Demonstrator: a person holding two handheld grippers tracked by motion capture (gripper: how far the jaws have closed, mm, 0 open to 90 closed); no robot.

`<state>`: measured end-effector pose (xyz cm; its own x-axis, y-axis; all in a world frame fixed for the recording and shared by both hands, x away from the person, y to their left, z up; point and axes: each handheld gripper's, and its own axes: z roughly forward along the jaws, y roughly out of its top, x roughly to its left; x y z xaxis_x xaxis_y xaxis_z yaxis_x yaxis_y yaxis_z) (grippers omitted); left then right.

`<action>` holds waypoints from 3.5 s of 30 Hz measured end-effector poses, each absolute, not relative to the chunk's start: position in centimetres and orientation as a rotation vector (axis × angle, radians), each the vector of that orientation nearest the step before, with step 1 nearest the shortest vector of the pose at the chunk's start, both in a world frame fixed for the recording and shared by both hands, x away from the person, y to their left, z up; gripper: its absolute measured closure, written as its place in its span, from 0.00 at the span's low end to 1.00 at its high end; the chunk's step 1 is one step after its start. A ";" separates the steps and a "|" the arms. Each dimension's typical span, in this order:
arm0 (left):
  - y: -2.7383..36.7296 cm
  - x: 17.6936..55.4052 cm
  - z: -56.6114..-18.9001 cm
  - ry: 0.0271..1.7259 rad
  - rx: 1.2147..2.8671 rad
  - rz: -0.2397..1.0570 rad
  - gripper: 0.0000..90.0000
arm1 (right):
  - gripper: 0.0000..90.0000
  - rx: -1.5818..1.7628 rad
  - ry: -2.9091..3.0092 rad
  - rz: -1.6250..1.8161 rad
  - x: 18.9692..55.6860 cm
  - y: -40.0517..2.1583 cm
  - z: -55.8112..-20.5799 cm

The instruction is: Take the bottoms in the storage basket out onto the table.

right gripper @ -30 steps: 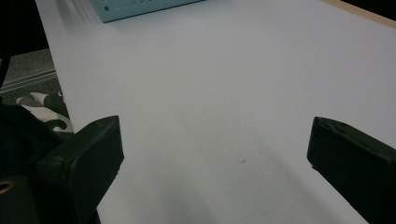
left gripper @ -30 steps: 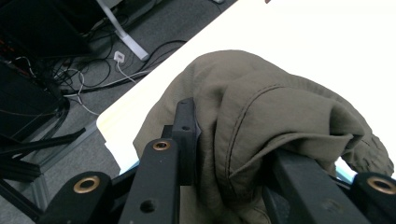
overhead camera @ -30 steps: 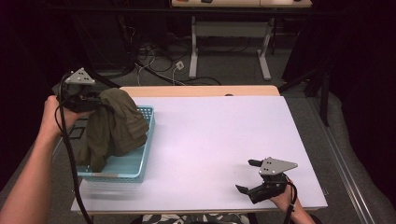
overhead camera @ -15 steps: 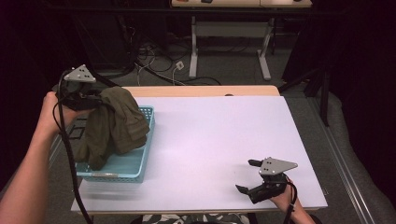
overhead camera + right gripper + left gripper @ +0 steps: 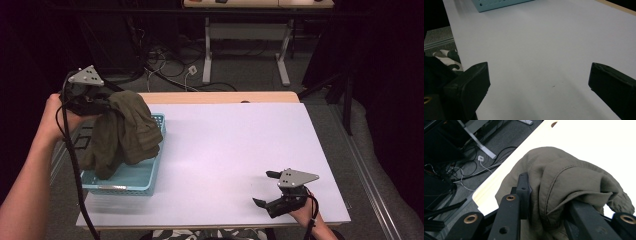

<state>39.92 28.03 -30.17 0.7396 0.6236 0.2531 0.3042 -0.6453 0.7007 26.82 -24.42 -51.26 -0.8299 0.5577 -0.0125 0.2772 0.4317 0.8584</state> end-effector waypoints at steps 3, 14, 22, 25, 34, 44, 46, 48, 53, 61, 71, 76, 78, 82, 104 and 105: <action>27.8 39.8 -29.9 0.682 2.293 0.637 0.82 | 0.04 0.720 2.395 1.352 26.8 -24.4 -51.3; 27.2 39.6 -29.4 0.645 2.336 0.600 0.82 | 0.04 0.720 2.393 1.354 26.8 -24.4 -51.3; 26.1 39.5 -28.7 0.588 2.392 0.557 0.82 | 0.04 0.720 2.392 1.354 26.8 -24.4 -51.3; 25.7 39.5 -28.6 0.572 2.407 0.553 0.82 | 0.04 0.720 2.393 1.353 26.8 -24.4 -51.3; 24.3 39.4 -28.2 0.518 2.460 0.505 0.83 | 0.04 0.718 2.394 1.352 26.8 -24.4 -51.2; 22.5 39.1 -27.9 0.438 2.501 0.477 0.83 | 0.04 0.721 2.393 1.351 26.8 -24.4 -51.2; 22.0 39.1 -28.0 0.427 2.507 0.472 0.83 | 0.04 0.723 2.393 1.352 26.7 -24.4 -51.2; 21.8 39.1 -28.1 0.421 2.511 0.471 0.83 | 0.04 0.722 2.393 1.353 26.7 -24.4 -51.2; 20.6 39.1 -28.4 0.390 2.534 0.458 0.83 | 0.04 0.722 2.393 1.351 26.8 -24.4 -51.3; 19.1 39.4 -28.8 0.354 2.585 0.412 0.83 | 0.04 0.720 2.396 1.350 26.8 -24.4 -51.3; 17.2 40.0 -29.1 0.315 2.627 0.384 0.83 | 0.04 0.721 2.394 1.351 26.8 -24.4 -51.3; 16.4 40.2 -29.1 0.298 2.640 0.375 0.83 | 0.04 0.722 2.394 1.349 26.8 -24.4 -51.3; 15.9 40.4 -29.2 0.290 2.646 0.365 0.83 | 0.04 0.724 2.394 1.350 26.8 -24.4 -51.3; 15.6 40.6 -29.2 0.288 2.649 0.347 0.83 | 0.04 0.727 2.395 1.349 26.8 -24.5 -51.3; 12.3 41.9 -29.2 0.279 2.683 0.364 0.83 | 0.00 0.747 2.414 1.330 27.0 -24.4 -51.5; 11.9 42.0 -29.3 0.277 2.687 0.362 0.83 | 0.00 0.749 2.414 1.332 27.0 -24.3 -51.5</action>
<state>42.00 11.92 -29.25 0.9465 0.2455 0.2095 0.1380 -0.8947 0.4248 26.96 -24.34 -51.49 -0.8253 0.5647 0.0023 0.3033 0.4396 0.8454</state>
